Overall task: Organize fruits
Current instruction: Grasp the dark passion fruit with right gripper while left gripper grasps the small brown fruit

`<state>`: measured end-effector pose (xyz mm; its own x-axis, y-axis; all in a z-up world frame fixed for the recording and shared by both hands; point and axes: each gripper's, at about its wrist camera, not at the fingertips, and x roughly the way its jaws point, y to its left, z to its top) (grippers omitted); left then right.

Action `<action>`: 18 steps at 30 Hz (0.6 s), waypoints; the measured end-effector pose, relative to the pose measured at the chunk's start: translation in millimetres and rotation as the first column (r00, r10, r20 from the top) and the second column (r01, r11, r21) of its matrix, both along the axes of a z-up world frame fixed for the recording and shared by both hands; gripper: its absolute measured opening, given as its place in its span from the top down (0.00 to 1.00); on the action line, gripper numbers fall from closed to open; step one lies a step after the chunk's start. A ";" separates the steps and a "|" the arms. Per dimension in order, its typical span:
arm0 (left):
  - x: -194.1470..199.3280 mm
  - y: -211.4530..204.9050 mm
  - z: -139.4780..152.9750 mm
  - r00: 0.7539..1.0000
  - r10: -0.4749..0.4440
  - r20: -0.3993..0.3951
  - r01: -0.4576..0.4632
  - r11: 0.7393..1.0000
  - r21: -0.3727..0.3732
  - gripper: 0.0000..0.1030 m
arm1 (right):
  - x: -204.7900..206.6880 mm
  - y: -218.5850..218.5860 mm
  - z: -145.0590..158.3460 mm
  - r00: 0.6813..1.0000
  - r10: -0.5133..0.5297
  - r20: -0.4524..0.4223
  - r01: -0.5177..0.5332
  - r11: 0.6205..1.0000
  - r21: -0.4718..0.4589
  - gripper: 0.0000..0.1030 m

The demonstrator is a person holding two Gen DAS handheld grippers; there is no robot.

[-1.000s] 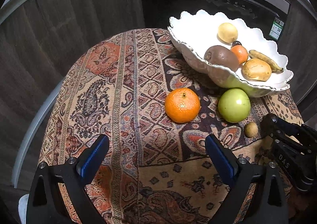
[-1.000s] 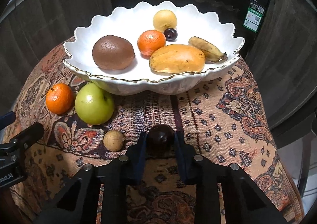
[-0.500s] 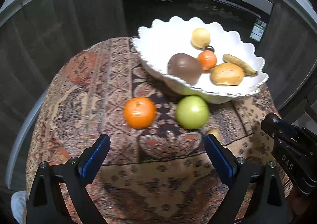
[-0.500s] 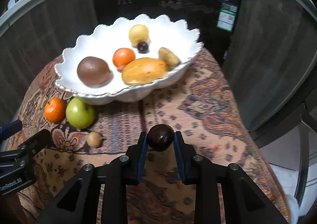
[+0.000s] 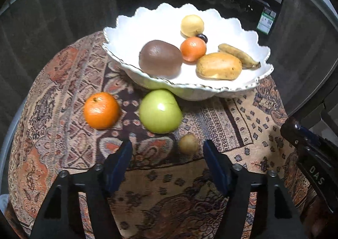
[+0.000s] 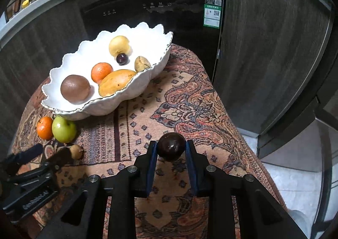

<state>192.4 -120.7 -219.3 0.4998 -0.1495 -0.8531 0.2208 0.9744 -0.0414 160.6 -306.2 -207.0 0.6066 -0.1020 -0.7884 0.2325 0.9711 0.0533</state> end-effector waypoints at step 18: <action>13.1 -20.5 -17.3 1.000 0.001 -0.014 0.000 1.000 0.016 0.55 | 1.2 -0.7 -6.0 1.000 0.014 -0.002 -0.014 0.999 0.032 0.73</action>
